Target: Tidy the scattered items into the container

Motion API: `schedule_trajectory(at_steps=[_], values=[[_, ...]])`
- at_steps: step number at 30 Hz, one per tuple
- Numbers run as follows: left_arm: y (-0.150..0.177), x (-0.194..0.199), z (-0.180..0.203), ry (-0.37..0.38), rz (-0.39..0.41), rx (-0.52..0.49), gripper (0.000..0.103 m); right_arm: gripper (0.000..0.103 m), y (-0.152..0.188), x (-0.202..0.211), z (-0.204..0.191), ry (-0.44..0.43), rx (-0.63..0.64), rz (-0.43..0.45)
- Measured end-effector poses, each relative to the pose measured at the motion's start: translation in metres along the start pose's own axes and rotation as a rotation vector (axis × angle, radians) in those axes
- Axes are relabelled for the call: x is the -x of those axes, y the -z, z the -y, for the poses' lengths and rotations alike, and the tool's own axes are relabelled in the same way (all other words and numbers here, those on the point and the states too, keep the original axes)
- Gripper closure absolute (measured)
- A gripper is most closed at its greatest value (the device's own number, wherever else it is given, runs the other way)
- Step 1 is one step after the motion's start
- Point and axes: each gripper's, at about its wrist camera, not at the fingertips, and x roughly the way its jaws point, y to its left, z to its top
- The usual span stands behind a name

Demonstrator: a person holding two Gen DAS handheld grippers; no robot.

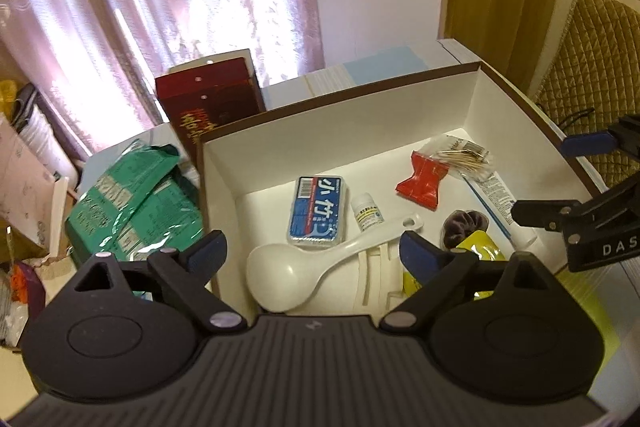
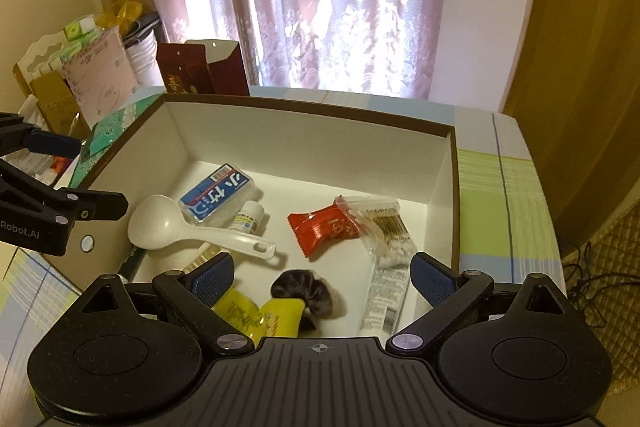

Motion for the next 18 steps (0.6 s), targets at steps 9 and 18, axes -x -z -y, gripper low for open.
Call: schedule_trajectory(at_steps=[9,18], values=[[0.021,0.046,0.004,-0.019,0.052,0.057,0.004,0.003,0.016,0.034,-0.013,0.045,-0.068,0.055],[0.050,0.081,0.016,0.001,0.069,0.085,0.004,0.003,0.035,0.069,-0.023,0.003,-0.206,0.054]])
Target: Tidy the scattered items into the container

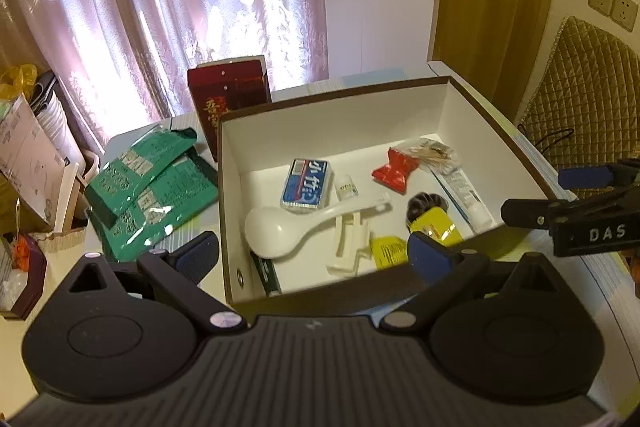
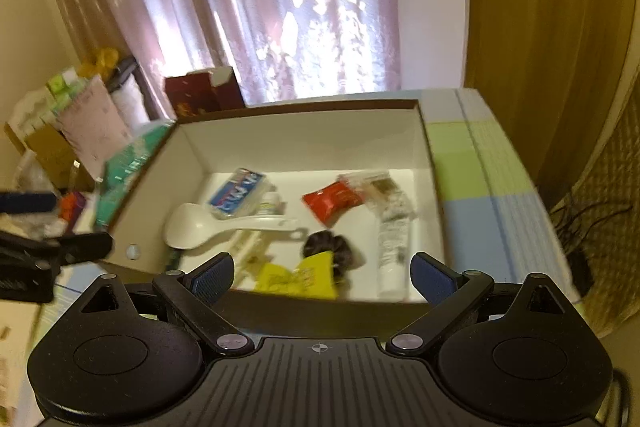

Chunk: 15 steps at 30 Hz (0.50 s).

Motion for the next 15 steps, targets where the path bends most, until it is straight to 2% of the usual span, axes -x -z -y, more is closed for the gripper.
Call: schedule_trajectory(at_steps=[15], values=[[0.045,0.040,-0.003,0.002,0.001,0.027,0.004,0.003,0.034,0.040,-0.030,0.042,-0.028,-0.002]])
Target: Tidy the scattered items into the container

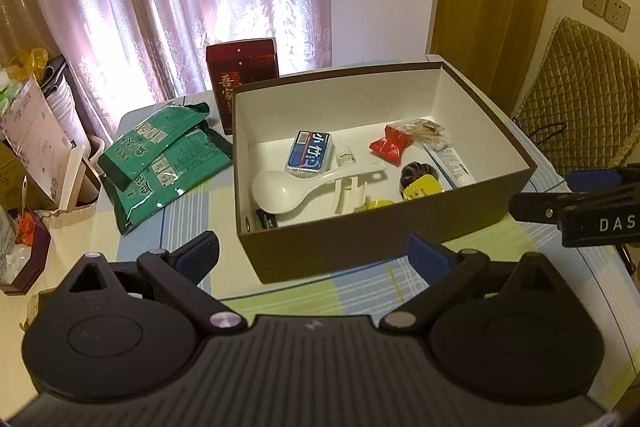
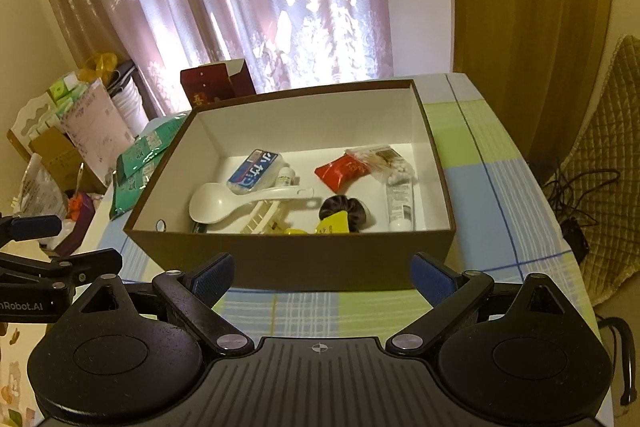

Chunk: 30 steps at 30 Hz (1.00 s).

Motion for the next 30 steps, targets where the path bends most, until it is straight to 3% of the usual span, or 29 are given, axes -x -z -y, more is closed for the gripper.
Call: schedule_trajectory(at_steps=[16,30], values=[[0.029,0.023,-0.011,0.031,0.017,-0.021,0.004,0.003,0.035,0.029,-0.033,0.069,0.014,0.020],[0.037,0.034,-0.005,-0.008,0.021,0.012,0.004,0.003,0.041,0.033,-0.037,0.063,0.044,0.004]])
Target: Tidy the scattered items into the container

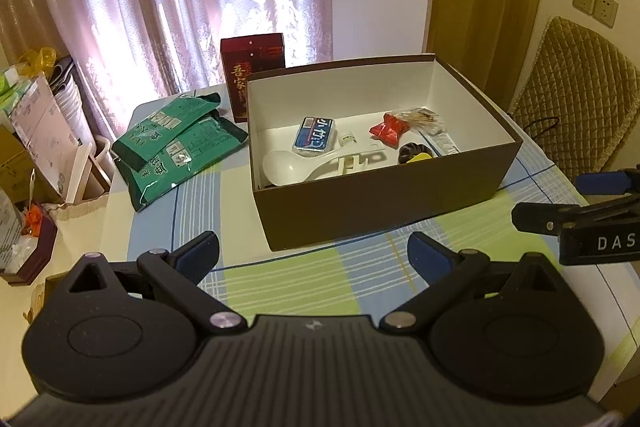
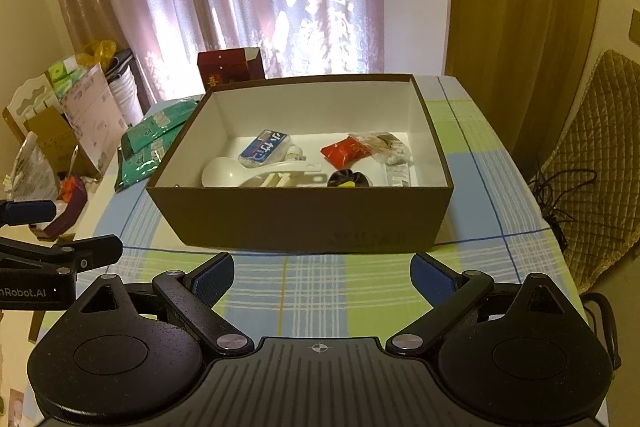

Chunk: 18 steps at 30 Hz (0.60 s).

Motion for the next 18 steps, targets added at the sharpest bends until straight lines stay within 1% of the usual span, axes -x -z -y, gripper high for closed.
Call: schedule_trajectory(at_steps=[8,18], values=[[0.004,-0.002,0.023,-0.036,-0.025,0.030,0.004,0.003,0.002,-0.001,0.018,-0.032,0.032,-0.031],[0.007,0.004,0.046,-0.084,-0.025,0.058,0.004,0.003,0.006,0.005,0.036,-0.067,0.067,-0.051]])
